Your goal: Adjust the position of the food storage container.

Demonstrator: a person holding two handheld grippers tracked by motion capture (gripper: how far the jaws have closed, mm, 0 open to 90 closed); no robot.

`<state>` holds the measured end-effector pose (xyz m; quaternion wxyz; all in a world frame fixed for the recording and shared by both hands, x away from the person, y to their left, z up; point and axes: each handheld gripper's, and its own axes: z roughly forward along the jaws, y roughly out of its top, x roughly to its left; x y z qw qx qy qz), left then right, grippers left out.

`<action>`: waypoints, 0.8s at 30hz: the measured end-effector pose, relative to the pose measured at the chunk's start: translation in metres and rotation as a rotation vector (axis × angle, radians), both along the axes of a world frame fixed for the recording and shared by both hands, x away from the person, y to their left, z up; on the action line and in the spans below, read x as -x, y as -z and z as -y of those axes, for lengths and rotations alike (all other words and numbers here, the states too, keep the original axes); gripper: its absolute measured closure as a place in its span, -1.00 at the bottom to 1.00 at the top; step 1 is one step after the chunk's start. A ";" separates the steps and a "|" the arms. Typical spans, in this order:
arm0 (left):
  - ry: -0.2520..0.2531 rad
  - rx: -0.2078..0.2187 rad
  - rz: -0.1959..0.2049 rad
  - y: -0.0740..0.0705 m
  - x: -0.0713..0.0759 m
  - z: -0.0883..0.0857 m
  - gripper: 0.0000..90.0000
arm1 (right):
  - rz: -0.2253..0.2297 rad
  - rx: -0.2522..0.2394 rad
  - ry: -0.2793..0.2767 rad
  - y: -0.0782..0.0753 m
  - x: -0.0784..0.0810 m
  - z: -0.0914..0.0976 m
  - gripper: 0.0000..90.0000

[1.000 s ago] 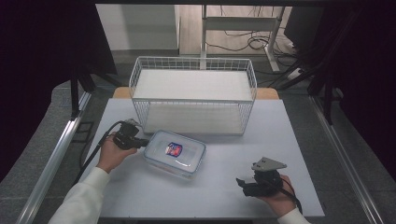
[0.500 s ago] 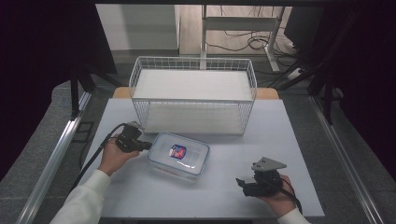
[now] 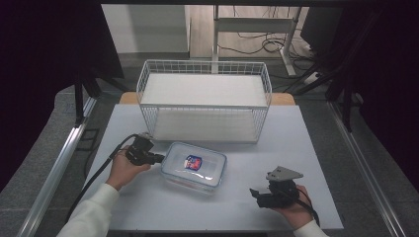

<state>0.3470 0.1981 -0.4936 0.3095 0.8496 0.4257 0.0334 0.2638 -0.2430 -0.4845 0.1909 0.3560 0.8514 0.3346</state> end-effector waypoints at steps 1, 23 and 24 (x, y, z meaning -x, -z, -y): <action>0.004 0.001 -0.001 0.000 0.001 0.001 1.00 | 0.000 0.000 0.000 0.000 0.000 0.000 -0.65; 0.093 0.070 -0.034 0.007 0.018 0.028 1.00 | -0.001 0.002 0.000 0.001 0.000 0.000 -0.65; 0.102 0.082 -0.038 0.008 0.019 0.030 1.00 | -0.002 0.001 0.000 0.001 0.000 0.000 -0.65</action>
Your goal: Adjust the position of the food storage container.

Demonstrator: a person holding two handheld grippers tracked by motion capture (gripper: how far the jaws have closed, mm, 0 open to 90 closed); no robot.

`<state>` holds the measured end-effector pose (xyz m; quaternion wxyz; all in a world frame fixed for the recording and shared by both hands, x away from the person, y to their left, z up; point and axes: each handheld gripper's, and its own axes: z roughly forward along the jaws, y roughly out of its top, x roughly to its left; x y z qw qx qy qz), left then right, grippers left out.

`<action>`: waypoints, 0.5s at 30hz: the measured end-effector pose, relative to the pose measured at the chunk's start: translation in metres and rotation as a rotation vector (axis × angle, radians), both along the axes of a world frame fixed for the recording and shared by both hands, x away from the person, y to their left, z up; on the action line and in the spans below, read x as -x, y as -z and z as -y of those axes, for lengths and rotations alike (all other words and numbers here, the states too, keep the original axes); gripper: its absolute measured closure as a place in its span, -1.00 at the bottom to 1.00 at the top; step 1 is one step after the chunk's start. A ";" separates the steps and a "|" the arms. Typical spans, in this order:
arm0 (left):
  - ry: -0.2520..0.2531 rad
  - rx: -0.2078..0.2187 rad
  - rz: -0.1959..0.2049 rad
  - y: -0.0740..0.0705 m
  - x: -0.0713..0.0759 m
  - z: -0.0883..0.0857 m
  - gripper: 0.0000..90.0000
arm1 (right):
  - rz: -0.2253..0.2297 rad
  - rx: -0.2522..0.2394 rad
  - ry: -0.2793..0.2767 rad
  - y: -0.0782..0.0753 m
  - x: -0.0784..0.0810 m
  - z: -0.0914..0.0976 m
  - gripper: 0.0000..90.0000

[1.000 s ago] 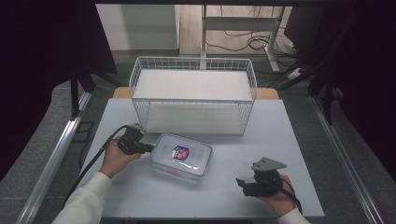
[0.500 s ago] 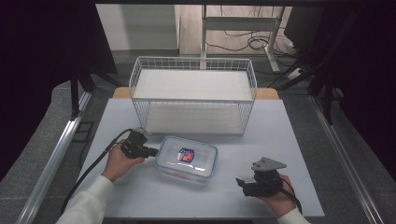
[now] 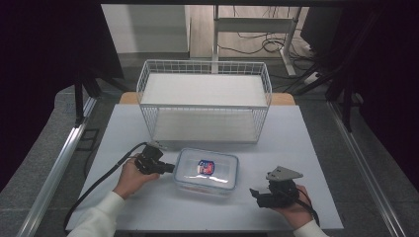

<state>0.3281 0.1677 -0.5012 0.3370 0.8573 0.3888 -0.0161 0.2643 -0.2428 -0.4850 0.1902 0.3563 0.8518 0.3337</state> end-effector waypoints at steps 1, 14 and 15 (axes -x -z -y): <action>0.005 0.003 -0.002 0.000 0.000 0.001 1.00 | -0.001 0.000 0.001 0.000 0.000 0.000 -0.65; 0.028 0.032 -0.012 0.002 0.005 0.011 1.00 | -0.001 0.001 0.001 0.000 0.000 0.000 -0.65; 0.028 0.032 -0.012 0.002 0.005 0.011 1.00 | -0.001 0.001 0.001 0.000 0.000 0.000 -0.65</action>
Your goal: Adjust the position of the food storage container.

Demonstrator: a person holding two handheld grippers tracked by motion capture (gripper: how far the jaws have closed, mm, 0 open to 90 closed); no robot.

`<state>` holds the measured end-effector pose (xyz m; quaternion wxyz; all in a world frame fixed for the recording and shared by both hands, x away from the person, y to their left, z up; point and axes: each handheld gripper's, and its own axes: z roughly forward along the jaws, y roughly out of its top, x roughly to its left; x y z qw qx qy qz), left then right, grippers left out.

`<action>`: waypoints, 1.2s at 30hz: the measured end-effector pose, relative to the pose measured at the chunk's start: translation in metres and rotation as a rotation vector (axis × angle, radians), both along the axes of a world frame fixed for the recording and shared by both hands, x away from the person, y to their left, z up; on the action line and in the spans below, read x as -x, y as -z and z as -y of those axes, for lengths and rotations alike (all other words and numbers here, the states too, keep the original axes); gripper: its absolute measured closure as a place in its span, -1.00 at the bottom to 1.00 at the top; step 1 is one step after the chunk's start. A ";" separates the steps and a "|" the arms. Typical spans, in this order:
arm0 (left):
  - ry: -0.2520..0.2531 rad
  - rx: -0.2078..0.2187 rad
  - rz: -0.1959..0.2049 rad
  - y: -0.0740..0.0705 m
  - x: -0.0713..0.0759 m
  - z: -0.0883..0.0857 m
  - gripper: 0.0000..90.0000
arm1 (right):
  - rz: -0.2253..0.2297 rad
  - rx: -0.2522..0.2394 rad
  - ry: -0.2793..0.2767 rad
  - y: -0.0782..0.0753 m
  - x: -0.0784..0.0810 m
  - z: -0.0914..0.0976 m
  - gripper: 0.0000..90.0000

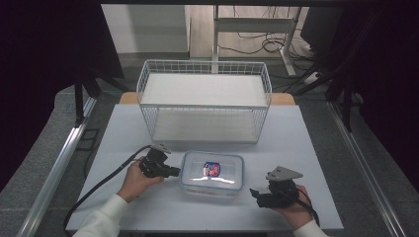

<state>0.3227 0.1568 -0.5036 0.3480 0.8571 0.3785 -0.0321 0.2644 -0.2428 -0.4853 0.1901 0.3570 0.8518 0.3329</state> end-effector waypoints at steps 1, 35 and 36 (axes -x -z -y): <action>0.000 0.000 0.000 0.000 0.000 0.000 1.00 | 0.000 0.000 0.000 0.000 0.000 0.000 -0.65; -0.249 0.252 0.010 -0.016 0.032 -0.043 -0.35 | 0.001 -0.181 0.003 -0.010 -0.005 0.005 -0.66; -0.248 0.254 0.005 -0.015 0.032 -0.043 -0.36 | 0.004 -0.181 0.001 -0.010 -0.005 0.006 -0.67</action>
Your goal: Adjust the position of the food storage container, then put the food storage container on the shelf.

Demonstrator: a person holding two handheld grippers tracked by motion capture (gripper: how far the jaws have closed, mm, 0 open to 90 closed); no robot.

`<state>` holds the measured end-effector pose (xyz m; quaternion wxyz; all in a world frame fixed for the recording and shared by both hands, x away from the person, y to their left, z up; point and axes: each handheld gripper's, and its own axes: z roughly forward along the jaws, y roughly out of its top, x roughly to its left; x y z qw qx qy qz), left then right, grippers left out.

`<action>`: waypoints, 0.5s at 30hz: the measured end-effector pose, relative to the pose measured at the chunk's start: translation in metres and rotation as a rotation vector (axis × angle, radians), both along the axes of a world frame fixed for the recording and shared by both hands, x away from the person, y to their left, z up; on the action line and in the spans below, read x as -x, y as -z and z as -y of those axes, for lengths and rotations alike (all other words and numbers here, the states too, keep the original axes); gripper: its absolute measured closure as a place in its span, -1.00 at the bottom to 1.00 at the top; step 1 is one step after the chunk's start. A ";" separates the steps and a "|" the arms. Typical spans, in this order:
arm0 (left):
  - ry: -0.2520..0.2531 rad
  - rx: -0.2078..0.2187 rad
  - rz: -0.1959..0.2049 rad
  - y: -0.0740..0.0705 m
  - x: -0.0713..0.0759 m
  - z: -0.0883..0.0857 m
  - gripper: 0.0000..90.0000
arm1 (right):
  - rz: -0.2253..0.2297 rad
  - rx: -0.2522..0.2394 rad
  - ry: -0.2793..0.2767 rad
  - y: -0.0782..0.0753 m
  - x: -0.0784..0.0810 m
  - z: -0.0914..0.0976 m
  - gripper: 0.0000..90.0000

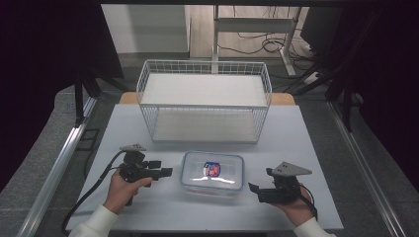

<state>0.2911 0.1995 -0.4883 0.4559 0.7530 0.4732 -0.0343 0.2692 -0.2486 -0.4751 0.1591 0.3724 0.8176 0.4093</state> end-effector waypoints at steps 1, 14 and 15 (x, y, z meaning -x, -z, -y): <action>0.002 -0.002 -0.001 0.000 0.000 0.000 -0.37 | 0.001 -0.003 0.001 -0.001 0.001 0.001 -0.66; 0.042 0.017 -0.011 0.002 -0.014 0.008 -0.47 | -0.047 -0.088 0.029 -0.003 -0.001 0.005 -0.65; 0.044 0.017 -0.012 0.001 -0.015 0.010 -0.47 | -0.057 -0.104 0.026 -0.003 -0.001 0.004 -0.65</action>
